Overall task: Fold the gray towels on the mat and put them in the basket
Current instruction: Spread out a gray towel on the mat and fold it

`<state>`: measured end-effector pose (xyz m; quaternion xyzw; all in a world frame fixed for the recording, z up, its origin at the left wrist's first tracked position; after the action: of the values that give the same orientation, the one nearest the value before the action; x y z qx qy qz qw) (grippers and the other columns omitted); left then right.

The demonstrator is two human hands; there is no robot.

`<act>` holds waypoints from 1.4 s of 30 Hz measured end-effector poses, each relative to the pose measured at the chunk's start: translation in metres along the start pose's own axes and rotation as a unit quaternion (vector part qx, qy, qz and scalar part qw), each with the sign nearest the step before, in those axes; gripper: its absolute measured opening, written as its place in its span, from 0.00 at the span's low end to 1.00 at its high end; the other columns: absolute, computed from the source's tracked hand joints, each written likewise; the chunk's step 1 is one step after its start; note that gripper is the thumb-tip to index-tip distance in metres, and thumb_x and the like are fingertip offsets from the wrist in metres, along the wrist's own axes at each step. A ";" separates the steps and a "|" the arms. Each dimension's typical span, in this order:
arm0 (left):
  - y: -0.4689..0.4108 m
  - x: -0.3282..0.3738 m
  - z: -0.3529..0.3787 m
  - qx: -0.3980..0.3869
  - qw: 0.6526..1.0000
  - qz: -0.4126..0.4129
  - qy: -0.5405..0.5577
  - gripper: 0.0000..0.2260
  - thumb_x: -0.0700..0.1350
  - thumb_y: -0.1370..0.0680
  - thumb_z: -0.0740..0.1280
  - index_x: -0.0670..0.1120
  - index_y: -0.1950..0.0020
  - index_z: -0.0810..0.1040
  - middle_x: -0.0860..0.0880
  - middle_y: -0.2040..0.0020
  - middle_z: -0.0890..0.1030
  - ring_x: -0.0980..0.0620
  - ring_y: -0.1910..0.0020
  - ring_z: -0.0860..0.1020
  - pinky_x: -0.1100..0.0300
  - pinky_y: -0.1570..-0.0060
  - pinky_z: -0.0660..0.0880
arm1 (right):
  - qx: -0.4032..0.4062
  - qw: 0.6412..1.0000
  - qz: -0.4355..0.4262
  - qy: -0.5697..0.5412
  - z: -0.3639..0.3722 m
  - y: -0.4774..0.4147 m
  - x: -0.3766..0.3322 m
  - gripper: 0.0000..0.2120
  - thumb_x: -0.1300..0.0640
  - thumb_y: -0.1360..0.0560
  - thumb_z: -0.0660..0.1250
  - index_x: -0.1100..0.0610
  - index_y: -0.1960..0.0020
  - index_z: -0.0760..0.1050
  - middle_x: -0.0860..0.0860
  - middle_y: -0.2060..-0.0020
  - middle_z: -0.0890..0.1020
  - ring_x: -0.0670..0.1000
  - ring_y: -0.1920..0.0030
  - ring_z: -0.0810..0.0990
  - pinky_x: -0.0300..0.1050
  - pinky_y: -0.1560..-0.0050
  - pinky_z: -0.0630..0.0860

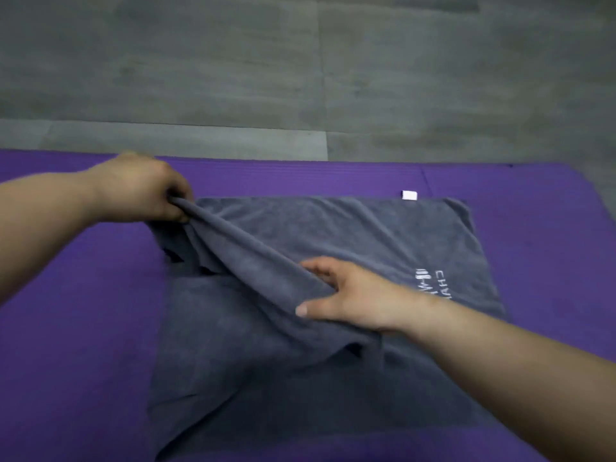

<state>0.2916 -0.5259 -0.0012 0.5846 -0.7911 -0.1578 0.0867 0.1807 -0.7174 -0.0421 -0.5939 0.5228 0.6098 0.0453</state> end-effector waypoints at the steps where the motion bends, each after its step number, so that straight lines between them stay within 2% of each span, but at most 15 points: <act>1: -0.005 0.013 -0.012 0.010 0.999 -0.006 0.041 0.04 0.44 0.29 0.70 0.52 0.56 0.81 0.46 0.55 0.83 0.46 0.52 0.78 0.56 0.48 0.72 | -0.024 0.998 0.024 0.053 0.000 0.011 0.024 0.18 0.55 0.30 0.71 0.54 0.41 0.73 0.48 0.46 0.79 0.46 0.44 0.77 0.39 0.43 0.73; 3: -0.018 0.045 -0.031 0.017 0.997 0.000 0.080 0.06 0.40 0.31 0.72 0.52 0.60 0.80 0.44 0.58 0.83 0.45 0.56 0.78 0.52 0.50 0.74 | -0.058 0.993 0.043 0.089 0.004 0.031 0.062 0.04 0.53 0.30 0.70 0.49 0.57 0.76 0.45 0.56 0.79 0.47 0.49 0.78 0.38 0.54 0.72; 6: -0.039 0.096 -0.061 0.071 0.988 0.013 0.138 0.07 0.35 0.30 0.70 0.45 0.56 0.81 0.43 0.54 0.83 0.46 0.55 0.77 0.56 0.52 0.72 | -0.026 0.998 0.014 0.061 -0.006 0.054 0.101 0.08 0.55 0.27 0.67 0.48 0.65 0.74 0.40 0.67 0.80 0.40 0.56 0.78 0.28 0.60 0.67; 9: -0.064 0.134 -0.074 0.099 0.971 0.001 0.218 0.10 0.33 0.29 0.68 0.42 0.50 0.81 0.49 0.61 0.83 0.61 0.62 0.77 0.74 0.63 0.70 | 0.032 0.988 0.011 -0.149 -0.025 0.084 0.142 0.17 0.63 0.25 0.64 0.49 0.69 0.70 0.38 0.81 0.75 0.33 0.75 0.71 0.26 0.70 0.64; 12: -0.092 0.182 -0.074 0.089 0.959 0.015 0.268 0.13 0.32 0.29 0.67 0.43 0.47 0.79 0.66 0.73 0.79 0.78 0.72 0.71 0.86 0.68 0.63 | 0.147 0.931 0.013 -0.334 -0.044 0.110 0.184 0.11 0.64 0.26 0.63 0.52 0.64 0.74 0.43 0.80 0.75 0.36 0.77 0.69 0.28 0.73 0.65; 14: -0.107 0.220 -0.070 0.086 0.958 0.047 0.269 0.14 0.33 0.28 0.67 0.40 0.44 0.78 0.55 0.57 0.85 0.81 0.73 0.68 0.86 0.67 0.62 | 0.258 0.887 0.022 -0.382 -0.058 0.126 0.217 0.11 0.66 0.24 0.62 0.53 0.61 0.75 0.41 0.75 0.80 0.35 0.72 0.74 0.27 0.68 0.70; 16: -0.118 0.256 -0.070 0.087 0.959 0.077 0.257 0.14 0.33 0.28 0.67 0.38 0.43 0.77 0.40 0.45 0.80 0.79 0.70 0.71 0.85 0.67 0.62 | 0.326 0.858 0.039 -0.395 -0.067 0.141 0.242 0.13 0.68 0.23 0.58 0.54 0.60 0.76 0.40 0.71 0.82 0.34 0.68 0.75 0.27 0.64 0.72; 17: -0.124 0.275 -0.069 0.085 0.961 0.090 0.249 0.14 0.33 0.28 0.67 0.38 0.42 0.77 0.39 0.44 0.79 0.74 0.63 0.76 0.83 0.65 0.64 | 0.336 0.853 0.045 -0.396 -0.070 0.146 0.251 0.14 0.68 0.23 0.58 0.55 0.60 0.76 0.40 0.71 0.82 0.34 0.68 0.75 0.27 0.64 0.73; 19: -0.135 0.311 -0.069 0.084 0.964 0.109 0.228 0.14 0.33 0.27 0.65 0.38 0.42 0.77 0.39 0.43 0.79 0.51 0.46 0.79 0.71 0.54 0.69 | 0.345 0.849 0.051 -0.396 -0.079 0.158 0.265 0.13 0.68 0.23 0.58 0.56 0.61 0.76 0.41 0.73 0.81 0.34 0.69 0.75 0.28 0.65 0.73; 21: -0.145 0.347 -0.073 0.089 0.963 0.132 0.216 0.14 0.33 0.27 0.64 0.38 0.42 0.77 0.39 0.43 0.79 0.44 0.42 0.76 0.60 0.47 0.70 | 0.372 0.840 0.055 -0.391 -0.098 0.171 0.280 0.12 0.67 0.24 0.60 0.56 0.62 0.76 0.41 0.75 0.81 0.35 0.70 0.75 0.29 0.66 0.73; 26: -0.170 0.411 -0.078 0.111 0.961 0.182 0.176 0.15 0.36 0.26 0.63 0.41 0.39 0.75 0.40 0.40 0.78 0.44 0.39 0.74 0.55 0.41 0.68 | 0.421 0.833 0.092 -0.348 -0.141 0.187 0.316 0.04 0.66 0.25 0.64 0.61 0.53 0.76 0.44 0.76 0.78 0.37 0.75 0.72 0.28 0.70 0.70; 29: -0.183 0.420 -0.054 0.091 0.973 0.189 0.100 0.26 0.41 0.26 0.65 0.45 0.29 0.63 0.42 0.29 0.67 0.44 0.30 0.65 0.51 0.31 0.59 | 0.448 0.848 0.137 -0.248 -0.151 0.184 0.332 0.17 0.67 0.28 0.67 0.58 0.40 0.71 0.48 0.62 0.74 0.38 0.68 0.73 0.26 0.64 0.69; 31: -0.183 0.408 -0.021 0.046 0.982 0.169 0.065 0.30 0.44 0.25 0.65 0.46 0.26 0.57 0.42 0.26 0.60 0.43 0.27 0.60 0.48 0.29 0.55 | 0.482 0.833 0.167 -0.214 -0.150 0.188 0.343 0.23 0.68 0.29 0.68 0.61 0.36 0.68 0.51 0.53 0.73 0.49 0.61 0.71 0.25 0.62 0.68; 36: -0.128 0.354 0.082 -0.087 0.986 0.121 0.076 0.30 0.47 0.24 0.64 0.46 0.26 0.55 0.43 0.25 0.56 0.44 0.27 0.59 0.50 0.29 0.58 | 0.519 0.792 0.237 -0.216 -0.124 0.209 0.371 0.16 0.68 0.29 0.68 0.66 0.42 0.71 0.49 0.62 0.72 0.52 0.60 0.70 0.25 0.64 0.68; 42: -0.078 0.293 0.129 -0.145 0.980 0.127 0.049 0.32 0.51 0.24 0.64 0.48 0.25 0.52 0.45 0.23 0.51 0.47 0.25 0.53 0.53 0.26 0.54 | 0.472 0.823 0.304 -0.090 -0.121 0.204 0.359 0.07 0.61 0.29 0.69 0.58 0.54 0.71 0.56 0.60 0.74 0.54 0.58 0.73 0.42 0.60 0.64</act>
<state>0.2320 -0.8065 -0.1630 0.4676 -0.8225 -0.2293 0.2288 0.0202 -1.0957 -0.1695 -0.2538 0.8943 0.3222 0.1791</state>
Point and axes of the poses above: each hand's wrist, its own y-axis away from the middle knuckle, its own z-axis out of the palm, x = y × z, the point moved 9 cm from there along -y, towards the middle knuckle
